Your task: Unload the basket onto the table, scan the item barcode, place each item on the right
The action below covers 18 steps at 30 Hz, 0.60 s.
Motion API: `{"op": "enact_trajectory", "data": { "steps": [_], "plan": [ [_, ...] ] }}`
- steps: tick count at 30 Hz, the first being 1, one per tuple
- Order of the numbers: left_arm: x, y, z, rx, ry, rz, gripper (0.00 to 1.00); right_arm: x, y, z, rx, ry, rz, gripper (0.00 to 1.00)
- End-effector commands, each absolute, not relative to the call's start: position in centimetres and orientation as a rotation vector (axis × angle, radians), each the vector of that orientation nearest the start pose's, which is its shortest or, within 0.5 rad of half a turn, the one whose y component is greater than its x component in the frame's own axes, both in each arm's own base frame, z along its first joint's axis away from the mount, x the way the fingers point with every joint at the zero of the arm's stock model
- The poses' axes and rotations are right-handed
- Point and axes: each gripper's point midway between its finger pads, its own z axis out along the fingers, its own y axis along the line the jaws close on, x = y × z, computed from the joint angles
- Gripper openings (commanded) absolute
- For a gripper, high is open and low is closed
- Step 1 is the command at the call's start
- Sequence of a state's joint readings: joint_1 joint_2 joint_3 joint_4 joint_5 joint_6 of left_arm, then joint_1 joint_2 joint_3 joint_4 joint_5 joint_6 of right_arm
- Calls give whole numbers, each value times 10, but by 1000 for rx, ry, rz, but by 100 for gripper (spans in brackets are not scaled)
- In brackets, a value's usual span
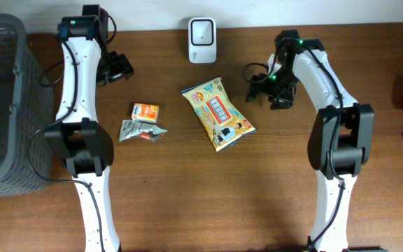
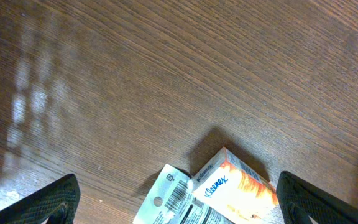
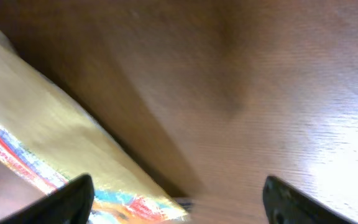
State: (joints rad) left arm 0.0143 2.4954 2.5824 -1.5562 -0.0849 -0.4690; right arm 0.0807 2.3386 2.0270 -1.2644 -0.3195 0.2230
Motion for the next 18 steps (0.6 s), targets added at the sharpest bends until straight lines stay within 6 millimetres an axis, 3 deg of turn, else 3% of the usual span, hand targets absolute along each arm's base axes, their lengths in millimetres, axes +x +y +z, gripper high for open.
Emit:
{"op": "enact_trajectory", "data": {
  "steps": [1, 3, 5, 7, 9, 10, 13, 15, 17, 18],
  "plan": [
    [493, 21, 110, -744, 2931, 86, 99, 455, 105, 102, -108, 3055, 480, 88],
    [493, 21, 110, -743, 2931, 87, 99, 442, 139, 105, -364, 3044, 511, 87],
    [493, 21, 110, -743, 2931, 86, 99, 434, 172, 85, -591, 3021, 258, 85],
    [493, 21, 110, -743, 2931, 86, 99, 432, 196, 61, -653, 2986, 53, 85],
    [493, 21, 110, -743, 2931, 87, 99, 436, 201, 39, -730, 2898, -211, 85],
    [493, 21, 110, -743, 2931, 86, 99, 438, 206, 34, -741, 2878, -218, 79],
    [493, 21, 110, -744, 2931, 86, 99, 441, 208, 6, -738, 2878, -207, 78],
    [493, 21, 110, -743, 2931, 86, 99, 433, 212, -15, -736, 2902, -160, 52],
    [493, 21, 110, -743, 2931, 86, 99, 437, 210, -16, -641, 2912, -150, 4],
    [493, 21, 110, -743, 2932, 86, 99, 441, 211, -12, -577, 2908, -138, 4]
  ]
}}
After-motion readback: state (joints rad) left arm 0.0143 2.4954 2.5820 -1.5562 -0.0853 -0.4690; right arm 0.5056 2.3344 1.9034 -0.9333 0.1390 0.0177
